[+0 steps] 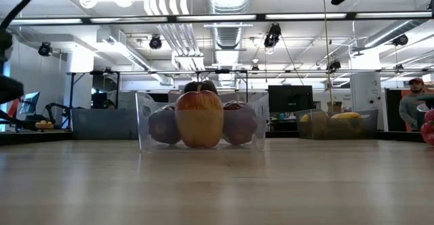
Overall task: Sort produce into baskets
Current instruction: Put the red apple into the transparent bin
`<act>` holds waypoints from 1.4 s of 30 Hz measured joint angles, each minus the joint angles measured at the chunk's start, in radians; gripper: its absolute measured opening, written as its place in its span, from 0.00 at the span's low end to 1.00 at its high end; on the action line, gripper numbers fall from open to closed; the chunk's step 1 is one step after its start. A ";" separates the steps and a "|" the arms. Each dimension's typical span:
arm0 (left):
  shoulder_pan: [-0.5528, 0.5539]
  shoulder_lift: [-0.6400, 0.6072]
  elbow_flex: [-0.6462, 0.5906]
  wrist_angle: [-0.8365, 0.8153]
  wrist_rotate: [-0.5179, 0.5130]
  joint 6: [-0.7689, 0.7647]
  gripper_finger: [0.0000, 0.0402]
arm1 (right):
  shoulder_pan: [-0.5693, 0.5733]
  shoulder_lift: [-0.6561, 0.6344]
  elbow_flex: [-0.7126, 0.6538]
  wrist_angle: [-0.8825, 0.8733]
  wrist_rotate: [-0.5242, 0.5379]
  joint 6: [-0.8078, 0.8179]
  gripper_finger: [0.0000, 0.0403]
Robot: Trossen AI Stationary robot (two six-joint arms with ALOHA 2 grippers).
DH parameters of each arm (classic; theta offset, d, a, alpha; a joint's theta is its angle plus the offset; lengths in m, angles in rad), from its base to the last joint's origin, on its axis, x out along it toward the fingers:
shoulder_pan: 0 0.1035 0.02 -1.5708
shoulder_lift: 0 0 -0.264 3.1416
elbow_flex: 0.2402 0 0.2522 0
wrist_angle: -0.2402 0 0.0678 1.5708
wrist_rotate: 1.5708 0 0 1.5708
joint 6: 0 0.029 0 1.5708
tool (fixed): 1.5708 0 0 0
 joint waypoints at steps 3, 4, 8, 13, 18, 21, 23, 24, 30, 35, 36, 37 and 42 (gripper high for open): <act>0.000 0.000 0.008 0.055 -0.091 0.016 0.63 | 0.000 0.013 0.028 -0.004 -0.005 -0.001 0.93; 0.001 0.001 0.016 0.061 -0.123 0.023 0.61 | 0.000 0.015 0.038 -0.006 -0.005 -0.002 0.93; 0.016 0.008 0.072 0.059 -0.228 0.049 0.61 | 0.000 0.013 0.070 -0.036 0.000 -0.026 0.93; 0.062 0.022 0.151 0.060 -0.314 0.117 0.63 | 0.000 0.010 0.097 -0.097 0.001 -0.079 0.93; 0.165 0.091 0.239 0.054 -0.331 0.226 0.64 | 0.001 0.010 0.097 -0.090 0.001 -0.142 0.93; 0.239 0.147 0.321 0.055 -0.326 0.378 0.62 | 0.017 0.012 0.097 -0.085 0.001 -0.157 0.93; 0.288 0.188 0.377 0.060 -0.304 0.481 0.62 | 0.032 0.014 0.097 -0.082 0.001 -0.158 0.93; 0.313 0.207 0.401 0.069 -0.286 0.526 0.62 | 0.040 0.017 0.097 -0.081 0.001 -0.158 0.93; 0.500 0.266 0.438 0.194 -0.184 0.707 0.62 | 0.097 0.060 0.094 -0.078 -0.002 -0.110 0.93; 0.631 0.275 0.438 0.367 -0.101 0.716 0.62 | 0.140 0.089 0.094 -0.078 -0.044 -0.028 0.93; 0.642 0.280 0.438 0.402 -0.095 0.711 0.62 | 0.149 0.095 0.094 -0.078 -0.046 -0.011 0.93; 0.651 0.286 0.438 0.437 -0.089 0.705 0.62 | 0.157 0.102 0.094 -0.078 -0.047 0.008 0.93; 0.666 0.351 0.438 0.551 -0.085 0.684 0.62 | 0.176 0.121 0.094 -0.078 -0.048 0.078 0.93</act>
